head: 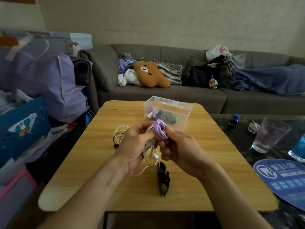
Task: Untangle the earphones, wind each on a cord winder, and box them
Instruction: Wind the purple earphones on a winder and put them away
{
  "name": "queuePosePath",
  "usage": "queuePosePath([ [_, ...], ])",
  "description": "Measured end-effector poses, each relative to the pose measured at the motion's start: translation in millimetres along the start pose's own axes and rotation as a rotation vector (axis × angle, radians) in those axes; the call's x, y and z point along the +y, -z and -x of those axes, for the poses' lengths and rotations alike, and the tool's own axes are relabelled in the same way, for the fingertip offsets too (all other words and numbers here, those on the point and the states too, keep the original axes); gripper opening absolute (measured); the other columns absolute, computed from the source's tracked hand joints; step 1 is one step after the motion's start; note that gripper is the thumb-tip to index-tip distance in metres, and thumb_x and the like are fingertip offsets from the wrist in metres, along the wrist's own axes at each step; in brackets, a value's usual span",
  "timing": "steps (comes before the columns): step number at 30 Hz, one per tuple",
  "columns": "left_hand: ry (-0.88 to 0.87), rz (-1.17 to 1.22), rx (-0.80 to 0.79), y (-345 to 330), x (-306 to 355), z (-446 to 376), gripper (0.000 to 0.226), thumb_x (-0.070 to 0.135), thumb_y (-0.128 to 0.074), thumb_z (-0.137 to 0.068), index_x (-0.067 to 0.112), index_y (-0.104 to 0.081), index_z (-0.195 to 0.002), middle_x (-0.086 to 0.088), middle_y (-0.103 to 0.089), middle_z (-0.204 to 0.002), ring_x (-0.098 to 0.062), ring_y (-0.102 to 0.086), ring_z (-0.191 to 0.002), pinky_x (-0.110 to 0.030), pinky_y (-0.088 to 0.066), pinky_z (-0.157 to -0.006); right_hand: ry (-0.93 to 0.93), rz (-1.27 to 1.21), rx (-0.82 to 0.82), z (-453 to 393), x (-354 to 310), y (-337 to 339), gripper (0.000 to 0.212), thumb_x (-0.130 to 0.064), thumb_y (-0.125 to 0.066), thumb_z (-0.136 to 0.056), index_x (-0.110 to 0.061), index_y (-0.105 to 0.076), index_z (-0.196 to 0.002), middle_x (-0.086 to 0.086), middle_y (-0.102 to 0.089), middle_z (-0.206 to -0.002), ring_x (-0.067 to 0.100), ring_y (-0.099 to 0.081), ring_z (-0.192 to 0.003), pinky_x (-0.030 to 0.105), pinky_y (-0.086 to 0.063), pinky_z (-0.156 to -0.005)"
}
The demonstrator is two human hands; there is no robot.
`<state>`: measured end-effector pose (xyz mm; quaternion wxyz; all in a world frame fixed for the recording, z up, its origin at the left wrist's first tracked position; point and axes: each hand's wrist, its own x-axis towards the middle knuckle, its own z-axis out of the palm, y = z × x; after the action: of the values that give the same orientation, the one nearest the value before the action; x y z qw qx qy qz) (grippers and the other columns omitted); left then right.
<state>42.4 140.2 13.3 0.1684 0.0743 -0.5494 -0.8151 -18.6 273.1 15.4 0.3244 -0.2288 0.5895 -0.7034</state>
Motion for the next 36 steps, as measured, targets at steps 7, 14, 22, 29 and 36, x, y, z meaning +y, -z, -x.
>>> queuePosePath([
  [7,-0.018,0.006,-0.085,6.4,-1.7,-1.0,0.041,0.002,-0.049,-0.056,0.0,-0.059,-0.096,-0.012,-0.065,-0.065,-0.024,-0.058,-0.05,-0.027,-0.047,-0.049,-0.028,0.105,0.035,-0.6,2.3,-4.7,0.043,-0.032,-0.036,-0.109,-0.013,-0.061,-0.079,0.004,-0.053,-0.066,0.014,-0.042,-0.054,0.026,-0.038,-0.052],
  [14,-0.08,-0.074,-0.006,5.6,-12.2,-5.3,0.02,0.022,-0.059,-0.072,0.007,-0.061,-0.086,-0.014,-0.062,-0.071,-0.023,-0.057,-0.059,-0.031,-0.044,-0.054,-0.023,0.306,0.082,-0.8,4.8,-2.6,0.046,-0.033,-0.032,-0.11,-0.009,-0.066,-0.091,-0.002,-0.056,-0.064,0.01,-0.045,-0.054,0.028,-0.039,-0.056],
  [22,-0.138,-0.318,0.09,-1.6,-12.5,-4.2,0.031,0.032,-0.063,-0.094,0.003,-0.053,-0.089,-0.011,-0.059,-0.058,-0.023,-0.049,-0.048,-0.03,-0.039,-0.045,0.063,0.591,0.051,1.2,1.3,-1.2,0.049,-0.035,-0.031,-0.11,-0.014,-0.065,-0.082,-0.005,-0.06,-0.061,0.014,-0.047,-0.056,0.024,-0.04,-0.053],
  [29,-0.147,-0.375,0.087,5.7,-15.6,-7.8,0.014,0.014,-0.061,-0.092,0.001,-0.064,-0.097,-0.005,-0.059,-0.06,-0.018,-0.055,-0.049,-0.027,-0.041,-0.046,-0.032,0.632,0.01,-2.3,6.3,7.0,0.047,-0.035,-0.03,-0.109,0.001,-0.06,-0.103,0.001,-0.061,-0.067,0.013,-0.048,-0.056,0.026,-0.041,-0.053],
  [36,0.029,-0.233,-0.154,10.9,-10.6,-5.2,0.028,0.016,-0.048,-0.087,-0.001,-0.07,-0.089,-0.021,-0.05,-0.066,-0.024,-0.042,-0.049,-0.024,-0.034,-0.044,0.005,0.618,-0.169,4.3,-2.8,15.8,0.042,-0.034,-0.031,-0.11,-0.012,-0.063,-0.094,0.001,-0.06,-0.068,0.012,-0.051,-0.058,0.027,-0.043,-0.057],
])
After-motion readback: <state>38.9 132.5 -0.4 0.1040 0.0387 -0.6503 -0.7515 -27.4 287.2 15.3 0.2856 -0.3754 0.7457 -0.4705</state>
